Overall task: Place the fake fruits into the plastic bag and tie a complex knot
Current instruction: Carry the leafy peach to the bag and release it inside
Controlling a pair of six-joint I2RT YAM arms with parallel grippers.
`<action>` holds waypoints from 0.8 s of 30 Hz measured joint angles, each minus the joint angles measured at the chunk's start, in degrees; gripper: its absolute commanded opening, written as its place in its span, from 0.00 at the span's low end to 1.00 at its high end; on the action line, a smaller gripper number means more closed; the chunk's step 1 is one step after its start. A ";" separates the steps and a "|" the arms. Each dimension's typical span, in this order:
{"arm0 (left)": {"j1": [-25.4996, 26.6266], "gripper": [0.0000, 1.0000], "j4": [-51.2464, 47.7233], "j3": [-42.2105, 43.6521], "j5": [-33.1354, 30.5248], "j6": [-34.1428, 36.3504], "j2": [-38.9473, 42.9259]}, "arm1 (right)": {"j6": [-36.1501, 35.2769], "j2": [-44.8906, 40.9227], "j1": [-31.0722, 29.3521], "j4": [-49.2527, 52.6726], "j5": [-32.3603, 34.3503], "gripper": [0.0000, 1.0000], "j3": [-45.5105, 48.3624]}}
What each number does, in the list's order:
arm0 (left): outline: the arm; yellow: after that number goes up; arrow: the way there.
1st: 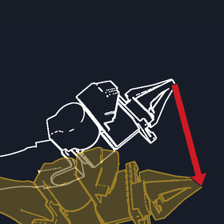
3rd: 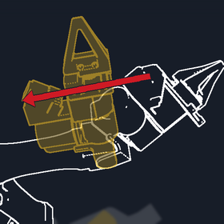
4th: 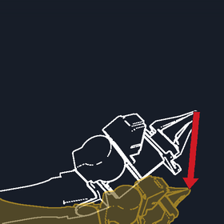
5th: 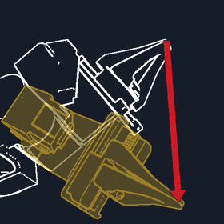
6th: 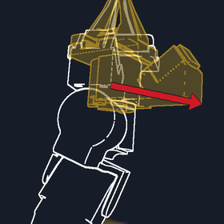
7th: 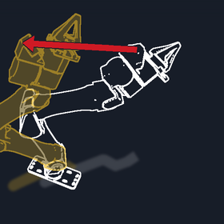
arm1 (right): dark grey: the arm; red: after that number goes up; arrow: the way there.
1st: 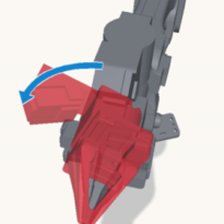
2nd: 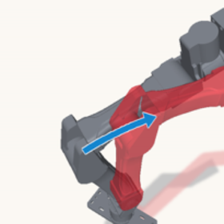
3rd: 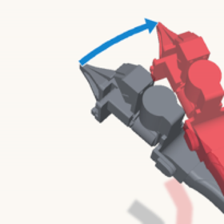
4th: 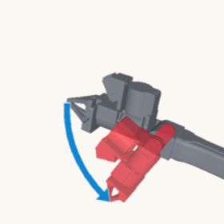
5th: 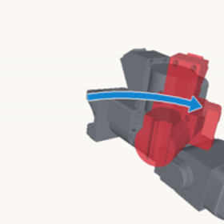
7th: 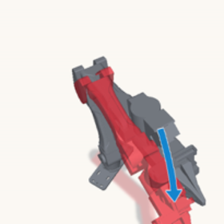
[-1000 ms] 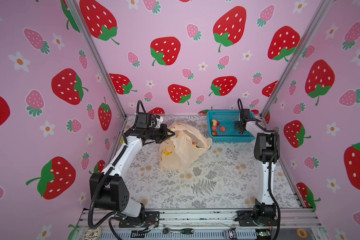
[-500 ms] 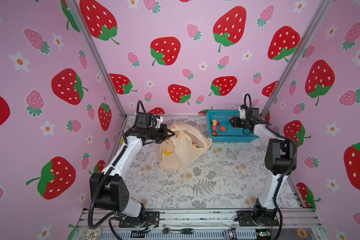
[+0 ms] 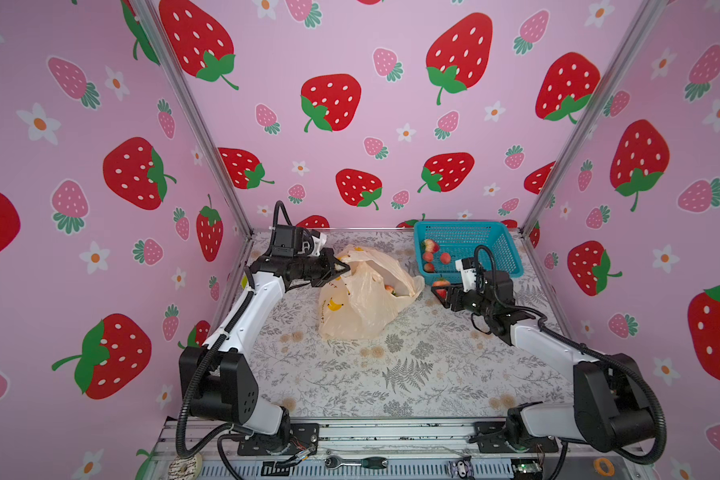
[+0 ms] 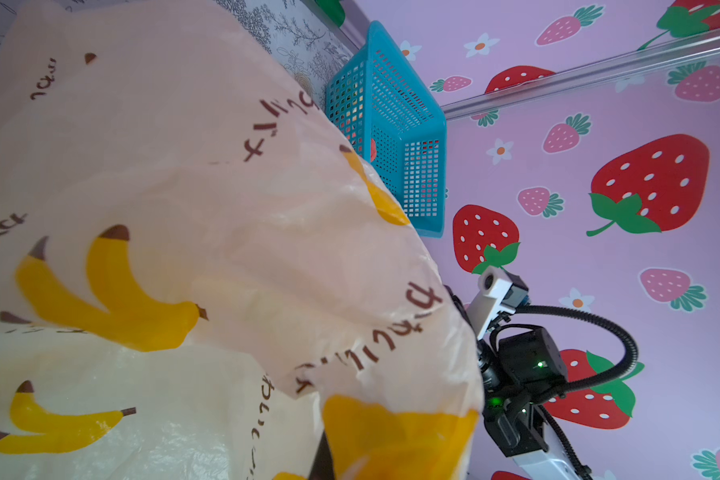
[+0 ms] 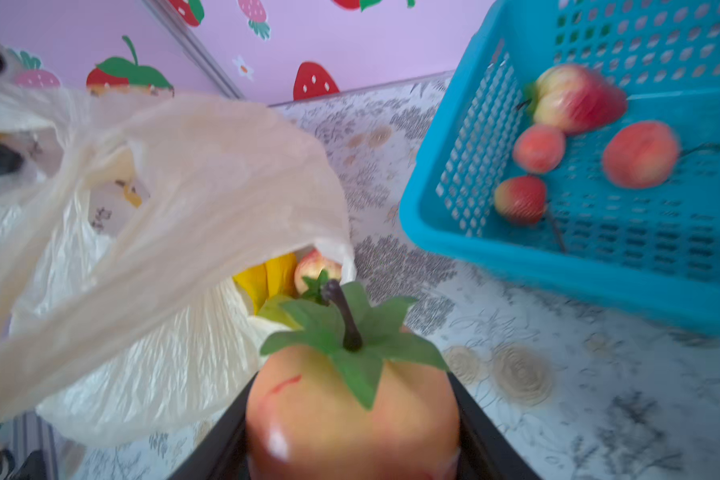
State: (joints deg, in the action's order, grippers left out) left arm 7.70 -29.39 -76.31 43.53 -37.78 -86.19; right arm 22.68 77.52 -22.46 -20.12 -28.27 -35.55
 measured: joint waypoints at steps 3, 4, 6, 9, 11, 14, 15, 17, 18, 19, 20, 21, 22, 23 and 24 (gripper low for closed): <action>0.00 0.00 0.00 0.00 0.00 0.00 0.00 | 0.07 1.57 -4.90 -3.17 -0.28 0.35 2.03; 0.00 0.00 0.02 0.00 0.00 0.00 0.00 | 0.22 2.54 -6.40 -4.74 -0.39 0.34 2.01; 0.00 0.00 0.02 0.00 -0.02 0.00 0.00 | 0.42 4.28 -8.90 -7.76 -0.63 0.34 1.62; 0.00 0.00 0.02 0.00 0.00 0.00 0.00 | 1.29 7.17 -11.32 -11.41 -0.68 0.34 -0.55; 0.00 0.00 0.02 0.00 0.00 0.00 0.00 | 2.12 8.94 -12.02 -14.08 -0.44 0.34 -2.54; 0.02 0.00 0.02 0.02 0.00 0.00 0.00 | 4.39 11.82 -12.35 -19.26 1.01 0.33 -5.38; 0.02 0.00 0.02 0.02 0.02 0.00 0.00 | 5.38 12.96 -12.46 -21.20 1.92 0.33 -6.19; 0.02 0.00 0.02 0.02 0.02 0.00 0.00 | 7.34 15.02 -12.81 -23.96 3.80 0.32 -7.43; 0.07 0.00 0.00 0.02 0.02 0.00 0.00 | 8.20 16.20 -13.07 -25.03 5.44 0.32 -8.24; 0.07 0.00 0.02 0.02 0.04 0.00 0.00 | 8.94 17.31 -13.46 -25.66 7.15 0.32 -9.03; 0.07 0.00 0.02 0.02 0.07 0.00 0.00 | 9.44 18.27 -13.99 -26.12 8.92 0.32 -9.68; 0.07 0.00 0.00 0.02 0.09 0.00 0.00 | 10.16 19.37 -14.75 -26.75 11.34 0.32 -10.29; 0.07 0.00 0.02 0.02 0.13 0.00 0.00 | 10.80 20.24 -15.50 -27.54 13.64 0.33 -10.60; 0.09 0.00 0.02 0.02 0.15 0.00 0.00 | 11.56 20.94 -16.04 -28.17 15.72 0.33 -10.67; 0.17 0.00 0.02 0.02 0.17 0.00 0.00 | 12.31 21.68 -16.57 -28.83 18.03 0.33 -10.69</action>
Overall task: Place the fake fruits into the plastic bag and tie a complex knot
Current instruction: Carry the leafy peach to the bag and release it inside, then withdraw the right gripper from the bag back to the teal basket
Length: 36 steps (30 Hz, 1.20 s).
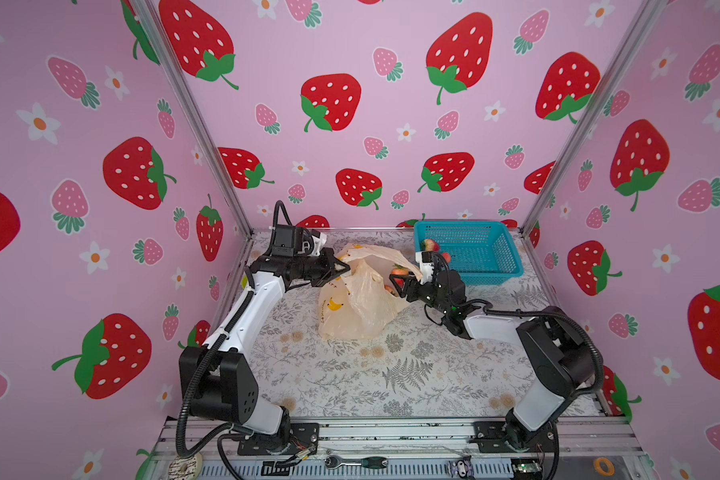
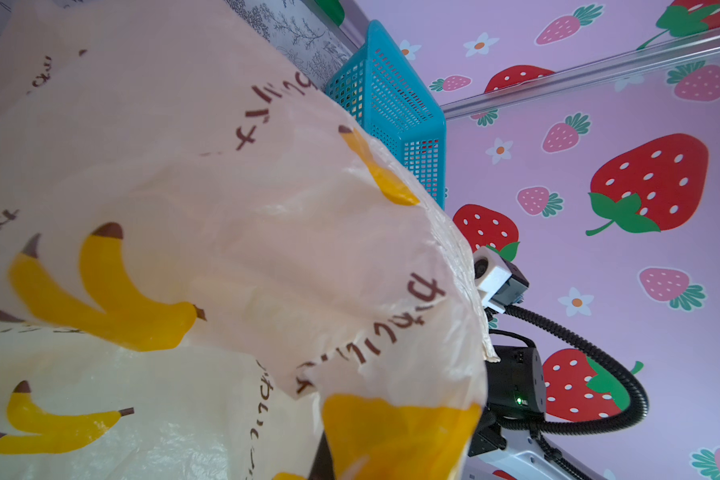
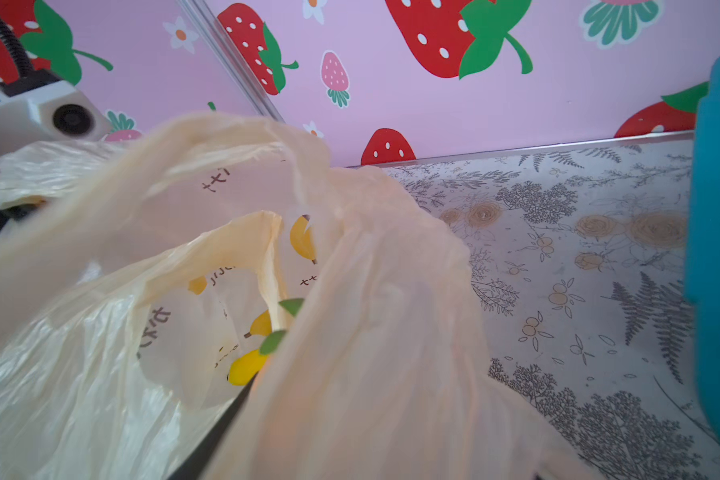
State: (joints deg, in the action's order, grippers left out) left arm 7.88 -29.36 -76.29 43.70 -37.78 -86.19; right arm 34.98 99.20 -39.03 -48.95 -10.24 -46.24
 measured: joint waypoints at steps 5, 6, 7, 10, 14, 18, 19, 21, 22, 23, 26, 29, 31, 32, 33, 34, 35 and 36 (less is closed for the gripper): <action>0.07 0.00 -0.02 0.00 0.02 0.00 0.00 | 2.38 4.72 -1.66 -1.51 9.77 0.33 -1.77; 0.13 0.00 0.00 0.00 0.02 0.00 0.00 | 2.73 6.10 -1.88 -1.46 11.21 0.33 -2.80; 0.17 0.00 0.00 0.00 0.02 0.00 0.00 | 2.89 7.32 -2.01 -1.27 12.22 0.33 -3.96; 0.26 0.00 0.00 0.00 0.02 0.00 0.00 | 3.30 10.64 -2.23 -0.55 14.10 0.35 -7.65; 0.26 0.00 0.00 0.00 0.02 0.00 0.00 | 3.32 12.94 -3.04 0.37 13.99 0.39 -10.16; 0.26 0.00 0.00 0.00 0.04 0.00 0.00 | 2.25 12.98 -4.31 1.73 10.73 0.49 -10.97; 0.26 0.00 0.00 0.00 0.04 -0.02 0.00 | 2.05 12.98 -4.50 1.97 9.75 0.51 -11.15; 0.26 0.00 0.00 0.00 0.04 0.00 0.00 | 1.40 12.98 -4.76 2.80 7.19 0.57 -11.50; 0.26 0.00 0.00 0.00 0.02 0.00 0.00 | 1.20 12.98 -4.76 3.08 6.29 0.59 -11.52; 0.26 0.00 0.00 0.00 0.02 0.00 0.00 | 1.03 12.96 -4.79 3.41 5.25 0.61 -11.52; 0.26 0.00 0.00 0.00 0.02 -0.02 0.00 | 0.48 12.68 -4.81 4.20 3.15 0.67 -11.28; 0.26 0.00 0.00 0.00 0.04 -0.02 0.00 | -0.28 11.19 -4.81 5.18 2.38 0.71 -10.34; 0.26 0.00 0.00 0.00 0.04 0.00 0.00 | -0.70 9.84 -4.81 5.86 2.19 0.75 -9.86; 0.26 0.00 0.00 0.00 0.04 -0.02 0.00 | -1.01 9.18 -4.79 6.12 2.19 0.76 -9.73; 0.26 0.00 0.00 0.00 0.04 -0.02 0.00 | -1.33 8.57 -4.79 6.27 2.21 0.77 -9.66; 0.26 0.00 0.00 0.00 0.04 -0.02 0.00 | -1.55 8.13 -4.81 6.40 2.21 0.78 -9.62; 0.26 0.00 -0.02 0.00 0.04 -0.02 0.00 | -1.79 7.69 -4.81 6.56 2.21 0.78 -9.62; 0.26 0.00 0.00 0.00 0.04 0.00 0.00 | -1.95 7.45 -4.79 6.67 2.21 0.78 -9.62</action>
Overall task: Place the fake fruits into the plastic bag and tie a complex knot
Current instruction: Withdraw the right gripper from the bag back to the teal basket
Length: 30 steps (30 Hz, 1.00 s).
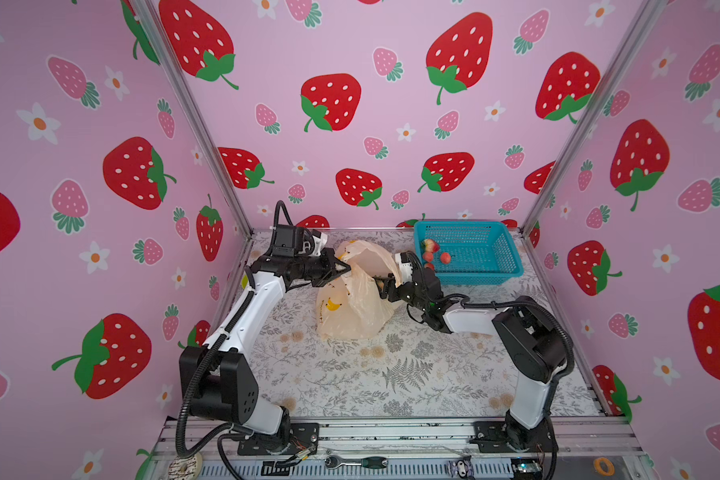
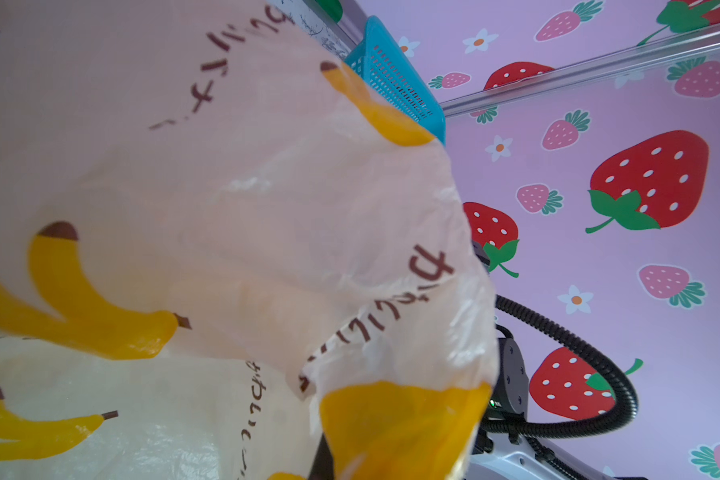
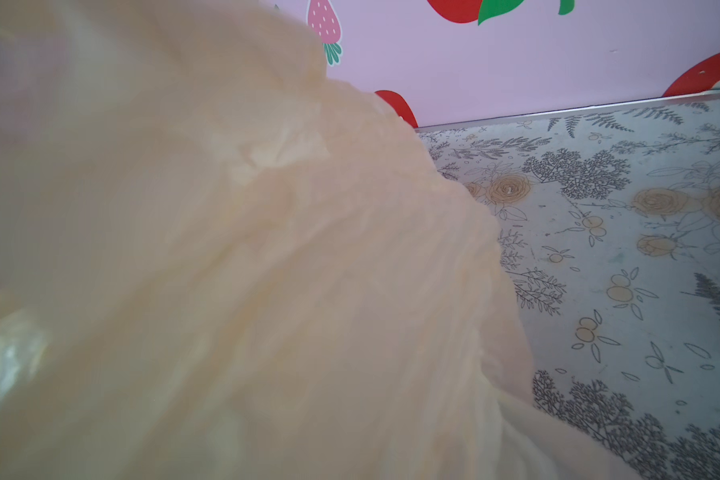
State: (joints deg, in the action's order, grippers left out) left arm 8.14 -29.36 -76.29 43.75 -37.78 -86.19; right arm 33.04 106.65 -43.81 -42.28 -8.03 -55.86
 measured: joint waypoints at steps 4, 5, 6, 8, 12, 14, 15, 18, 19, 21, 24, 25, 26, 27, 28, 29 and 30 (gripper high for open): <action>0.00 0.00 0.00 0.00 0.00 0.00 0.00 | -0.46 -0.31 0.09 0.50 0.02 0.78 0.17; 0.00 0.00 0.00 0.00 0.00 0.00 0.00 | -0.79 -0.63 0.15 1.03 0.00 0.77 0.48; 0.00 0.00 0.00 0.00 0.00 0.00 0.00 | -1.18 -1.20 0.37 1.68 0.00 0.76 1.05; 0.00 0.00 0.00 0.00 -0.02 0.00 0.00 | -2.05 -2.97 0.70 3.19 -0.20 0.75 2.34; 0.00 0.00 0.00 0.00 -0.02 0.00 0.00 | -4.87 -8.46 2.19 6.62 -2.54 0.72 5.16; 0.00 0.00 -0.02 0.00 -0.02 0.00 0.00 | -6.62 -11.28 3.50 7.32 -5.97 0.70 6.71; 0.00 0.00 -0.02 0.00 -0.02 0.00 0.00 | -7.65 -12.72 4.33 7.74 -8.41 0.69 7.56; -0.07 0.00 -0.02 0.00 -0.07 0.00 0.00 | -10.84 -16.13 6.34 10.49 -16.28 0.68 9.33; -0.11 0.00 -0.02 0.00 -0.09 0.00 0.00 | -12.07 -16.96 6.78 11.80 -18.27 0.68 9.73; -0.33 0.00 -0.02 0.00 -0.20 0.00 0.00 | -14.99 -19.06 7.41 15.72 -22.29 0.68 10.80; -0.87 0.00 0.00 0.00 -0.22 -0.02 0.00 | -18.45 -23.17 8.17 20.72 -26.71 0.68 13.64; -1.07 0.00 0.02 0.02 -0.22 -0.07 0.00 | -19.23 -24.83 8.61 21.99 -27.87 0.68 14.80; -1.27 0.00 0.13 0.11 -0.22 -0.13 0.02 | -19.67 -26.71 9.62 23.39 -28.83 0.68 15.91; -1.44 0.00 0.39 0.31 -0.22 -0.24 0.02 | -19.85 -28.55 11.34 24.68 -29.35 0.68 16.76; -1.51 0.00 0.52 0.48 -0.20 -0.26 0.02 | -19.80 -29.88 13.16 25.53 -29.35 0.68 17.05; -1.60 0.00 0.66 0.72 -0.20 -0.42 0.02 | -19.54 -31.15 15.72 26.25 -29.00 0.68 17.05; -1.62 0.00 0.66 0.85 -0.17 -0.52 0.02 | -19.02 -32.11 18.34 26.36 -28.15 0.69 16.92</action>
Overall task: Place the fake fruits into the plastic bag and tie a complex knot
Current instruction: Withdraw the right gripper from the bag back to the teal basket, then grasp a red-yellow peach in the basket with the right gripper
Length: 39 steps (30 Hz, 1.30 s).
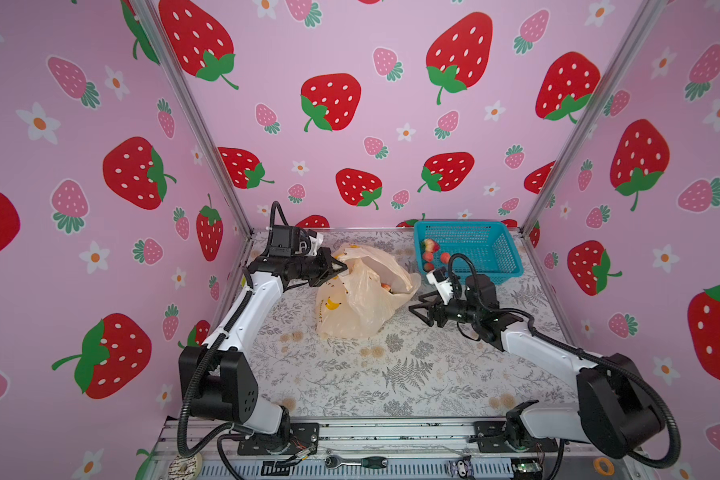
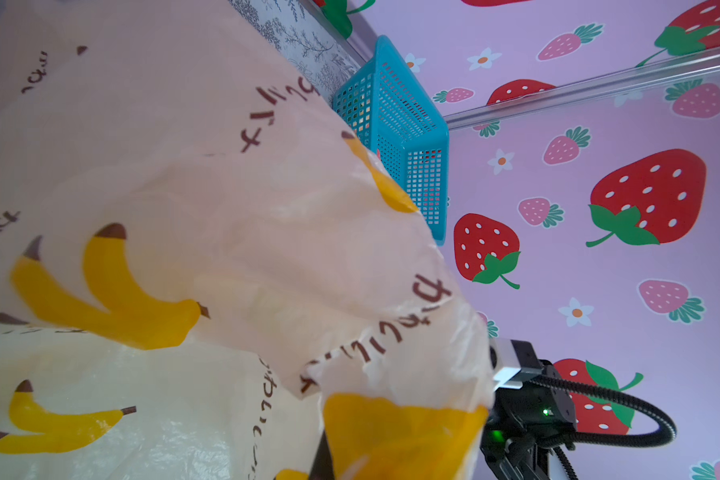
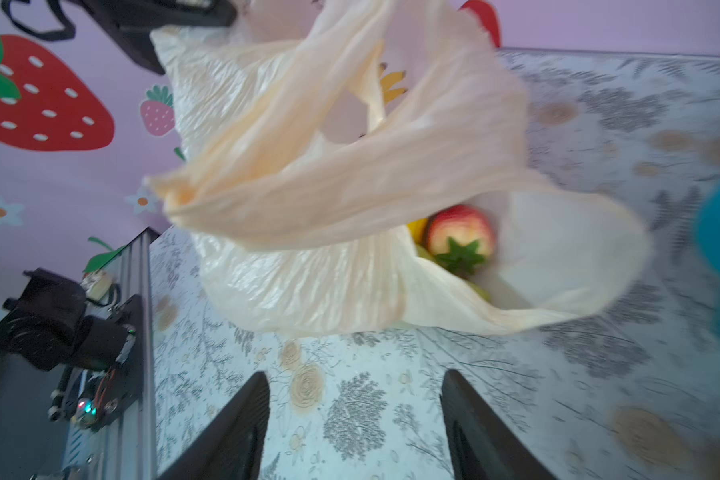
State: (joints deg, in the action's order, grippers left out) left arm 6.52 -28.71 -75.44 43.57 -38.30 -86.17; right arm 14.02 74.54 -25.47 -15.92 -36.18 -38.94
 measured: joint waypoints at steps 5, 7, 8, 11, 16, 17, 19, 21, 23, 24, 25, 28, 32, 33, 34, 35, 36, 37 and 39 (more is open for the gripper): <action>0.00 0.00 0.39 0.09 0.04 -0.57 0.00 | 3.08 1.46 8.85 0.20 9.90 0.72 -4.04; 0.00 0.00 0.39 0.11 0.07 -0.59 0.00 | 3.30 5.14 9.70 -0.20 14.49 0.72 -7.76; 0.00 0.00 0.42 0.11 0.07 -0.59 0.00 | 3.23 7.82 9.75 -0.46 16.59 0.73 -10.38; 0.02 0.00 0.44 0.11 0.07 -0.59 0.00 | 2.27 17.03 9.75 -0.24 21.68 0.72 -19.32; 0.11 0.00 0.46 0.11 0.09 -0.59 0.00 | -1.88 33.97 9.75 4.17 28.35 0.72 -37.46; 0.11 0.00 0.46 0.11 0.09 -0.59 0.00 | -2.86 37.11 9.75 5.42 29.18 0.72 -40.98; 0.11 0.00 0.46 0.11 0.09 -0.59 0.00 | -5.20 42.60 9.75 8.15 30.25 0.72 -47.41; 0.11 0.00 0.46 0.11 0.07 -0.59 0.00 | -7.63 47.50 9.75 10.95 31.04 0.72 -53.35; 0.11 0.00 0.46 0.11 0.07 -0.59 0.00 | -10.16 51.98 9.75 13.86 31.50 0.72 -58.82; 0.11 0.00 0.46 0.11 0.04 -0.57 0.00 | -11.06 53.53 9.75 14.99 31.65 0.72 -60.78; 0.11 0.00 0.46 0.11 0.04 -0.57 0.00 | -12.09 55.17 9.75 16.11 31.65 0.72 -62.86; 0.11 0.00 0.46 0.13 0.02 -0.57 0.00 | -14.38 58.47 9.75 18.51 30.99 0.72 -66.45; 0.11 0.00 0.46 0.13 0.00 -0.57 0.00 | -16.65 61.83 9.64 20.76 29.05 0.72 -70.01; 0.11 0.00 0.46 0.11 0.00 -0.57 0.00 | -16.96 62.42 9.60 21.07 28.57 0.72 -70.64; 0.11 0.00 0.46 0.11 0.00 -0.57 0.00 | -17.27 62.99 9.55 21.27 27.93 0.72 -71.25; 0.11 0.00 0.46 0.13 0.00 -0.57 0.00 | -17.62 63.47 9.44 21.55 27.63 0.72 -71.71; 0.11 0.00 0.46 0.13 0.00 -0.57 0.00 | -17.92 63.84 9.35 21.88 27.43 0.72 -72.11; 0.11 0.00 0.46 0.13 0.00 -0.57 0.00 | -18.27 64.37 9.22 22.49 27.34 0.72 -72.83; 0.11 0.00 0.46 0.13 0.00 -0.57 0.00 | -18.67 65.44 8.94 23.47 27.39 0.71 -74.51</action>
State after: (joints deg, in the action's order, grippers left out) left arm 6.63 -28.25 -75.31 43.57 -38.87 -86.17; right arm -4.64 139.98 -16.53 7.55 -8.80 -113.45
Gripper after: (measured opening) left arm 0.049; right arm 0.717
